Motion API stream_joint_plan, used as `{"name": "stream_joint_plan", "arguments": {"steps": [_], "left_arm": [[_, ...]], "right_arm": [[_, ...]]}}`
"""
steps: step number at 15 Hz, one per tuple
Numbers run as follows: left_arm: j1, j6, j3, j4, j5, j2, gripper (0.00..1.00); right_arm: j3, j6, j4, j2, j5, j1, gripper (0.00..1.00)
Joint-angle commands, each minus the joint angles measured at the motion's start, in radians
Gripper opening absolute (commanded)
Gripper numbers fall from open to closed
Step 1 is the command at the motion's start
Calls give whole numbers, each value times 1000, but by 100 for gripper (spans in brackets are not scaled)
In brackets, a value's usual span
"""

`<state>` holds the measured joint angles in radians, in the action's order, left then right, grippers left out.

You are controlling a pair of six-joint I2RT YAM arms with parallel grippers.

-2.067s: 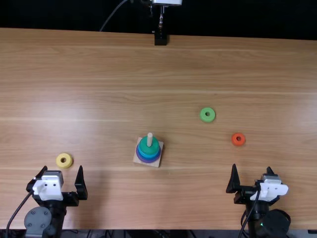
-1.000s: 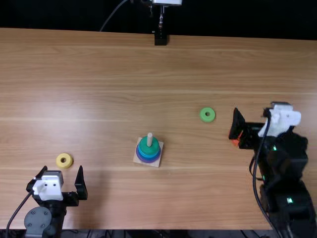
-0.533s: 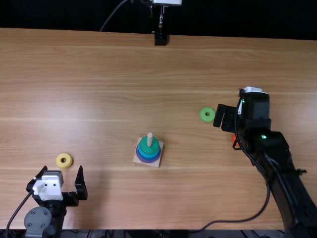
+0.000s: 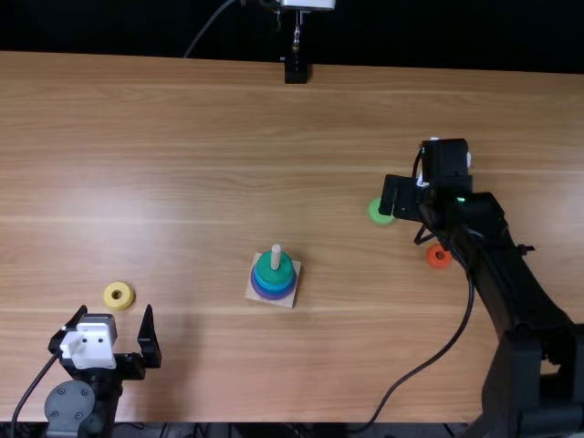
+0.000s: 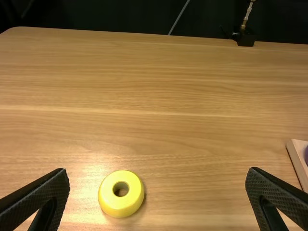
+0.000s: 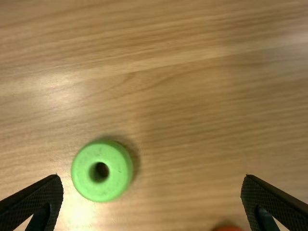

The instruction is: Build the Hanoi tower: stack the rings onto the peg from bottom to top in this color order: purple, dark blue, light blue, dark green, light green, yellow, orange.

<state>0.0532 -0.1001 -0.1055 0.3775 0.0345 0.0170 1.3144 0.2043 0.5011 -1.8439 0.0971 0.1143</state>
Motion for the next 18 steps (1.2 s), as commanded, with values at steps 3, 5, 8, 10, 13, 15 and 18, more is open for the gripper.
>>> {"name": "stream_joint_plan", "arguments": {"steps": [3, 5, 8, 10, 13, 15, 18], "left_arm": [[11, 15, 105, 79, -3, -17, 100], [11, 14, 105, 81, -3, -17, 100], [11, 15, 105, 79, -3, -17, 100], [11, 14, 105, 79, -3, -17, 100], [11, 15, 105, 81, -3, -17, 100], [11, 14, 105, 81, -3, -17, 100], [11, 15, 105, 79, -3, -17, 100]], "right_arm": [[54, 7, 30, -84, 10, 61, 100], [77, 6, 30, -115, 10, 61, 100], [85, 6, 28, -152, 10, 59, 100], [106, 6, 30, -184, 10, 61, 100], [112, 9, 30, -206, 10, 62, 100], [112, 13, 30, -207, 10, 67, 100], [112, 20, 49, -245, 10, 77, 100]]}}
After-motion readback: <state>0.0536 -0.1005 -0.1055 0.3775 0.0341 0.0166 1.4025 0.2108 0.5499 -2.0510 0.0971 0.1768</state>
